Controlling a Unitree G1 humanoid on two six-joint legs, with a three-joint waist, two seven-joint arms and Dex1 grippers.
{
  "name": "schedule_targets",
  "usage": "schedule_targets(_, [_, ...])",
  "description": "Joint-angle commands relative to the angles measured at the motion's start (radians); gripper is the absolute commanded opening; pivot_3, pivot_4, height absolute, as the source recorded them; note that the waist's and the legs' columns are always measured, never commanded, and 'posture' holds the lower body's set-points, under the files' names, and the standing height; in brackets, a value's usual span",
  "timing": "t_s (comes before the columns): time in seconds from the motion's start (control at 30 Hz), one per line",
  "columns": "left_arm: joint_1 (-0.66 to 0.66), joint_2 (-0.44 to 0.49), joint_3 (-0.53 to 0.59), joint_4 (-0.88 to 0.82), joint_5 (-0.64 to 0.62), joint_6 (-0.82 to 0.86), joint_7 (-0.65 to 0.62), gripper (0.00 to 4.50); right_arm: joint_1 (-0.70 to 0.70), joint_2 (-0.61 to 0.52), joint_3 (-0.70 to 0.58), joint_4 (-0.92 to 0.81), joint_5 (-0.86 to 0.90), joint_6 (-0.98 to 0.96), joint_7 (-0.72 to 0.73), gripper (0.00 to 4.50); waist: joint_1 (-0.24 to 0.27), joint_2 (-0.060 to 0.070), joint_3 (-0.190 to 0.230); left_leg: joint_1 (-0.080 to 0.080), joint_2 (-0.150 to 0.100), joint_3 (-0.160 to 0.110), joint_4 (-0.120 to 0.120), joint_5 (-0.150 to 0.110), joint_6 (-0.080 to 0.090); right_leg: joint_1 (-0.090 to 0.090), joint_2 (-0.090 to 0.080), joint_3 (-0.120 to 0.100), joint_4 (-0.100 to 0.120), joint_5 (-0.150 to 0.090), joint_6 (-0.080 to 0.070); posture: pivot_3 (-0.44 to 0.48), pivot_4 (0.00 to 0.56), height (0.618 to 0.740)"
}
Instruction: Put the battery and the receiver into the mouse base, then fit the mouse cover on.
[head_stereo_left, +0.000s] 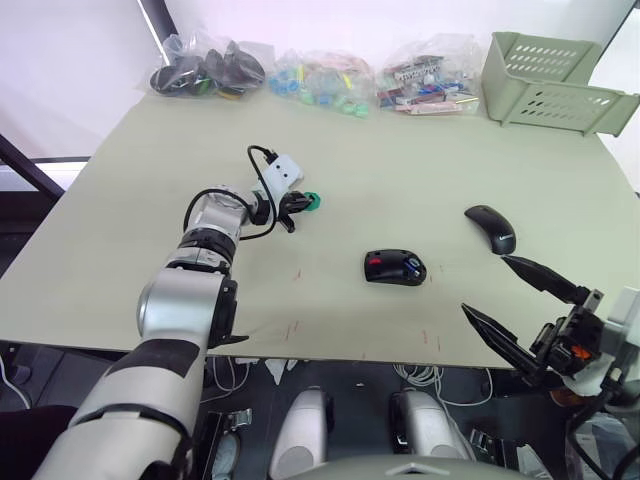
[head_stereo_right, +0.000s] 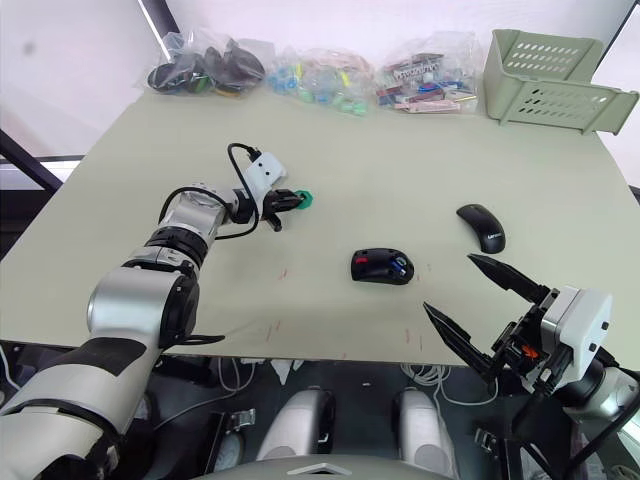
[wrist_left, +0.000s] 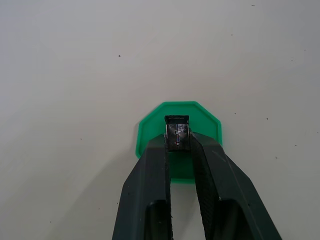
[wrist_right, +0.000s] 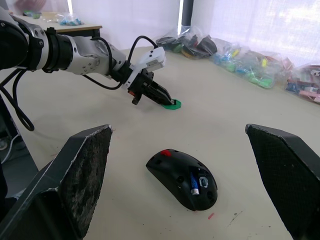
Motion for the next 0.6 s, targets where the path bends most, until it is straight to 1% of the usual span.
schedule_targets(0.03, [-0.009,0.008,0.001,0.001,0.005,-0.009,-0.005,0.7,0.002,0.0,0.0,-0.032,-0.002,-0.024,-0.005,4.5,0.0,0.0,0.0,0.0,0.0,0.0,0.0,0.0,0.0,0.0,0.0,0.0,0.0,0.0,0.0,0.0,0.15,0.74])
schedule_targets(0.3, [-0.017,0.036,0.034,-0.007,-0.026,-0.019,-0.039,0.7,0.002,-0.001,0.001,-0.037,-0.001,-0.023,-0.009,4.5,-0.002,0.0,0.0,0.0,0.0,0.0,0.0,0.0,0.0,0.0,0.0,0.0,0.0,0.0,-0.001,0.0,0.15,0.74])
schedule_targets(0.53, [-0.006,0.072,0.075,-0.032,-0.082,-0.055,-0.186,0.7,-0.069,-0.006,0.034,-0.033,0.037,0.023,-0.069,4.5,-0.004,0.0,0.0,0.0,0.0,0.0,0.0,0.0,0.0,0.0,0.0,0.0,0.0,0.001,-0.002,0.0,0.15,0.74])
schedule_targets(0.6, [-0.006,0.084,0.086,-0.052,-0.111,-0.061,-0.267,0.7,-0.123,-0.04,0.068,-0.044,0.043,0.1,-0.127,4.5,-0.004,0.0,0.0,0.0,0.0,0.0,0.0,0.0,0.0,0.0,0.0,0.0,0.0,0.001,-0.002,0.0,0.15,0.74])
